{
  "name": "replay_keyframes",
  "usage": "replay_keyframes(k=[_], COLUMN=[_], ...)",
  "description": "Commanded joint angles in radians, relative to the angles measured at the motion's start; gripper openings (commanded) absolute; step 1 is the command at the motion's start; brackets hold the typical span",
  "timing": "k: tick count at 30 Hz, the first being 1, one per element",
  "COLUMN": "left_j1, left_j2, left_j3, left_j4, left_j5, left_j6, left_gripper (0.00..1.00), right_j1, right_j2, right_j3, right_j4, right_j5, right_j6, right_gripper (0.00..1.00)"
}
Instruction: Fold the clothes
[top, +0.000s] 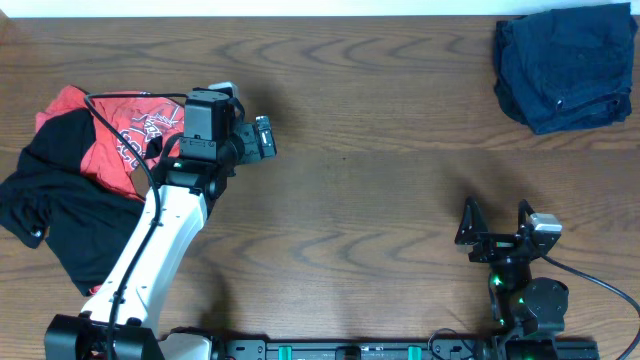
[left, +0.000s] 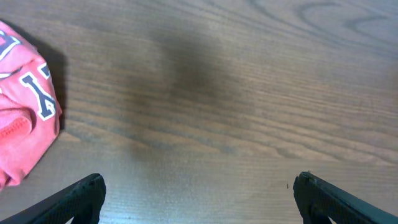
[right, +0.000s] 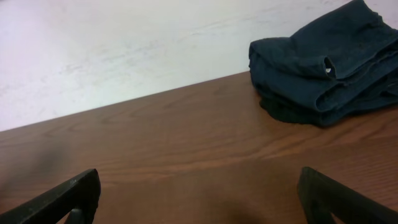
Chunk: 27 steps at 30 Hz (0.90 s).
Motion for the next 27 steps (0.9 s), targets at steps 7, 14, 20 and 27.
replay_keyframes(k=[7, 14, 20, 27], left_j1=[0.003, 0.025, 0.092, 0.172], left_j2=[0.003, -0.164, -0.332, -0.522], left_j3=[0.009, -0.048, -0.131, -0.276], left_j4=[-0.017, 0.061, 0.084, 0.174], left_j5=[-0.009, -0.132, -0.092, 0.09], left_j6=[-0.001, 0.017, 0.113, 0.298], left_gripper=[0.98, 0.98, 0.98, 0.98], right_j1=[0.01, 0.01, 0.01, 0.01], right_j2=[-0.01, -0.01, -0.01, -0.01], right_j3=[-0.003, -0.003, -0.003, -0.003], right_j4=[-0.004, -0.004, -0.004, -0.004], right_j5=[0.006, 0.006, 0.006, 0.006], right_j6=[-0.016, -0.016, -0.016, -0.016], right_gripper=[0.99, 0.99, 0.99, 0.99])
